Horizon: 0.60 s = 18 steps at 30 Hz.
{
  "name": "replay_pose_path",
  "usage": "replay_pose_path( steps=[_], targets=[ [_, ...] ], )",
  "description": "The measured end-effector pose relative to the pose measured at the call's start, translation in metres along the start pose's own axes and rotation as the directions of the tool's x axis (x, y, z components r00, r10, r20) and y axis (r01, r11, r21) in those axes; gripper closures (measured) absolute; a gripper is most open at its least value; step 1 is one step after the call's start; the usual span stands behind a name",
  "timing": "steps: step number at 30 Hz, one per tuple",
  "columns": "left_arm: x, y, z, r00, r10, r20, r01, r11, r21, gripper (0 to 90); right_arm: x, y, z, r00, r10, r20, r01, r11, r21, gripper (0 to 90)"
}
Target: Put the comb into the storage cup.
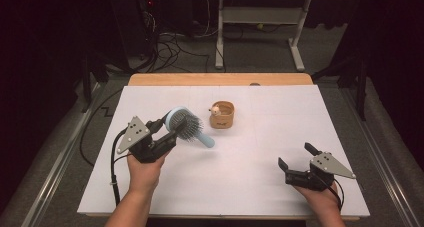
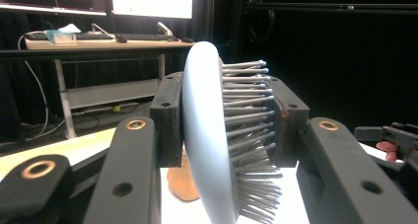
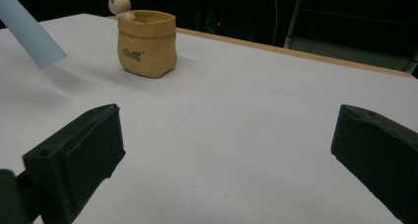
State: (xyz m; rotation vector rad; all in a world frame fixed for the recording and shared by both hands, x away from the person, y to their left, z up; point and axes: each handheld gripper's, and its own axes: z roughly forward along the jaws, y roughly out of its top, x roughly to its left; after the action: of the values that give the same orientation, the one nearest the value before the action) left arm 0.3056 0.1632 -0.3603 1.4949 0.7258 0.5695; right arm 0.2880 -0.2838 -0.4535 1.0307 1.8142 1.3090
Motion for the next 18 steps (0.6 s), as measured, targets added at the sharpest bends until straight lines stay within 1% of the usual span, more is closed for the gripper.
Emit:
replay_pose_path(
  steps=[5, 7, 10, 13, 16, 18],
  targets=[
    [0.001, 0.006, 0.008, 0.9999, -0.014, 0.003, 0.014, 0.9999, -0.007, 58.0, 0.001, 0.0, 0.001, 1.0, -0.004, -0.009, 0.004, 1.0, 0.003, 0.3],
    [0.001, 0.009, 0.01, 0.9999, -0.01, 0.003, 0.01, 0.9999, -0.009, 58.0, 0.001, 0.0, 0.001, 1.0, 0.003, -0.008, -0.003, 1.0, 0.01, 0.3],
    [0.001, 0.013, 0.015, 1.0, 0.001, 0.001, -0.001, 1.0, -0.007, 58.0, 0.001, 0.0, 0.0, 1.0, 0.004, -0.009, -0.004, 1.0, 0.008, 0.3],
    [0.002, 0.015, 0.019, 1.0, -0.004, -0.005, 0.004, 0.9999, -0.012, 58.0, 0.0, 0.0, 0.001, 0.9999, 0.004, -0.01, -0.004, 1.0, 0.007, 0.3],
    [0.002, 0.018, 0.022, 1.0, -0.004, 0.0, 0.004, 0.9998, -0.017, 58.0, 0.0, 0.0, 0.001, 0.9999, 0.004, -0.01, -0.004, 1.0, 0.012, 0.3],
    [0.001, 0.02, 0.024, 1.0, 0.005, -0.003, -0.005, 0.9998, -0.017, 58.0, 0.0, -0.001, 0.001, 0.9999, 0.005, -0.011, -0.005, 1.0, 0.014, 0.3]
  ],
)
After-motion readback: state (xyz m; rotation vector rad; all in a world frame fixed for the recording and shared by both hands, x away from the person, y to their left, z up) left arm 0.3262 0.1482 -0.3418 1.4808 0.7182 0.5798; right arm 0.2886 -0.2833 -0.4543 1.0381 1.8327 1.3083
